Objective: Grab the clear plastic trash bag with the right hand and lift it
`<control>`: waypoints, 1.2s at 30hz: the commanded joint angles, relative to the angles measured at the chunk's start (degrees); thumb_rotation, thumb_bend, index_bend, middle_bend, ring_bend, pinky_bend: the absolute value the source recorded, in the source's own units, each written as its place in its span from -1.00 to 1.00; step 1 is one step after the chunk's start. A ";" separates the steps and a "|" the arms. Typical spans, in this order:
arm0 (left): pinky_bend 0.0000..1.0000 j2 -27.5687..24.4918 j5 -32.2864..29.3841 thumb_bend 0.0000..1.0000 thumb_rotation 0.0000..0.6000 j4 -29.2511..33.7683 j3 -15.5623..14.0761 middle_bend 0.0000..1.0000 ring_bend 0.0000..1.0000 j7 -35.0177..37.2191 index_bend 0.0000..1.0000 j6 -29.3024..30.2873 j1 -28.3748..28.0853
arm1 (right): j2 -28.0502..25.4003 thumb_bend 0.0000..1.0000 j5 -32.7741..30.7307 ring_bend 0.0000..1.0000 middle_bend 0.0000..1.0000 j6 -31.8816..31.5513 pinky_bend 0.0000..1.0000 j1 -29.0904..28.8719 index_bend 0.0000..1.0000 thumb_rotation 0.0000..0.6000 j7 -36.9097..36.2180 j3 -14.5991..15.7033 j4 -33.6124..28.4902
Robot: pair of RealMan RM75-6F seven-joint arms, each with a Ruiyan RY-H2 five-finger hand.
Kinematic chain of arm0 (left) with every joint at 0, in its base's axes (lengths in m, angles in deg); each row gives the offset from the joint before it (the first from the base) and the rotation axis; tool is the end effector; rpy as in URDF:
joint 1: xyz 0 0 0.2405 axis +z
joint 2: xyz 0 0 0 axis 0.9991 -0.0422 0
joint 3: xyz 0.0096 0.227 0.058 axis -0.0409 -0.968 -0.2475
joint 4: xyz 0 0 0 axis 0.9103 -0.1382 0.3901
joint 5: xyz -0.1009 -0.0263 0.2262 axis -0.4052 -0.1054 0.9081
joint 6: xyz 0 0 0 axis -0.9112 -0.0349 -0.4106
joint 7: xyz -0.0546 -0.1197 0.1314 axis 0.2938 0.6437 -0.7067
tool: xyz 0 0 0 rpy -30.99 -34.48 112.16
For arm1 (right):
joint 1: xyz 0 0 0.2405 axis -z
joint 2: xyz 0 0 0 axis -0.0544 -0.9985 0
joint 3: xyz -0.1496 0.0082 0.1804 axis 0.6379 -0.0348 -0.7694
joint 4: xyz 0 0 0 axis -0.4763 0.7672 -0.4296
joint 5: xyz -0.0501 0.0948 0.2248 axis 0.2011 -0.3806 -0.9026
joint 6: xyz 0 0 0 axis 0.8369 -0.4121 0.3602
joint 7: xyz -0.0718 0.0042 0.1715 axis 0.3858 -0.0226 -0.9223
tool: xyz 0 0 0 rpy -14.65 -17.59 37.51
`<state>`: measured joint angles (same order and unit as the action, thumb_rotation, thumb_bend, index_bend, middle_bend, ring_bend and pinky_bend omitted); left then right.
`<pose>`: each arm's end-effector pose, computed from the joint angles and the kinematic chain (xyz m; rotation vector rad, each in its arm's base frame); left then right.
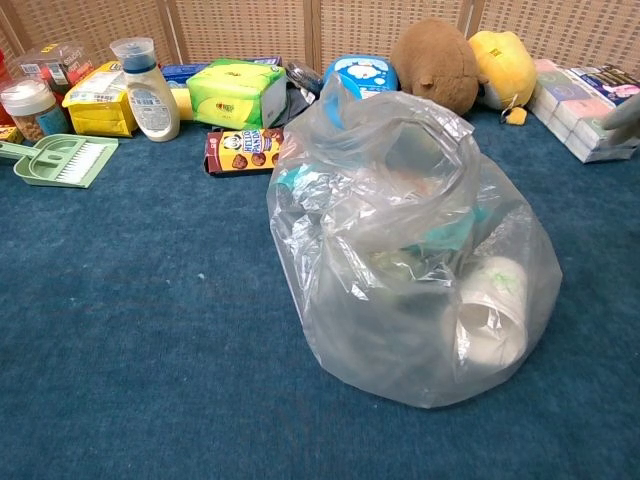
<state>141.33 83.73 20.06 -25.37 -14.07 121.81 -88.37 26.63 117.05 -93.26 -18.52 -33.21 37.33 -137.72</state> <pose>-0.2475 0.1817 0.0782 -1.4876 -0.8738 -0.8901 -0.2035 -0.2635 0.0419 1.6137 -1.1728 1.1346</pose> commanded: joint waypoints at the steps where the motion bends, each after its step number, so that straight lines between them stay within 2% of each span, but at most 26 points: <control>1: -0.74 -0.13 -0.34 -0.58 -1.00 -0.27 0.03 -0.37 -0.47 0.35 -0.22 -0.01 0.04 | 1.50 -0.47 -0.99 -0.58 -0.49 2.51 -0.63 -1.81 -0.54 -1.00 0.74 -0.23 0.28; 7: -0.74 -0.20 -1.31 -0.58 -1.00 -1.35 -0.07 -0.37 -0.47 1.43 -0.22 -0.23 0.21 | 3.65 -0.47 -2.23 -0.58 -0.49 6.11 -0.63 -4.65 -0.54 -1.00 2.13 -0.46 -0.58; 14: -0.74 0.04 -2.13 -0.58 -1.00 -3.21 -0.17 -0.37 -0.47 3.44 -0.22 -0.45 0.32 | 6.51 -0.47 -5.78 -0.58 -0.49 11.37 -0.62 -9.21 -0.54 -1.00 2.47 -2.33 -2.47; 22: -0.74 0.66 -3.11 -0.58 -1.00 -5.80 -0.24 -0.37 -0.47 5.91 -0.22 -1.09 0.28 | 9.23 -0.47 -9.24 -0.58 -0.49 14.61 -0.61 -12.38 -0.54 -1.00 -0.24 -3.60 -4.89; 29: -0.74 1.53 -3.63 -0.58 -1.00 -7.96 -0.17 -0.37 -0.47 8.01 -0.22 -1.67 0.02 | 10.77 -0.47 -12.84 -0.58 -0.49 17.17 -0.60 -14.89 -0.55 -1.00 -7.00 -6.26 -7.33; 36: -0.74 2.32 -4.14 -0.58 -1.00 -10.06 -0.04 -0.37 -0.47 9.96 -0.22 -2.15 -0.21 | 12.79 -0.48 -15.49 -0.58 -0.49 17.73 -0.60 -17.01 -0.55 -1.00 -5.90 -7.31 -8.12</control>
<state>143.52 79.68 10.18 -25.43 -4.29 119.76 -88.53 39.05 101.93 -75.51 -35.27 -39.40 30.12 -145.62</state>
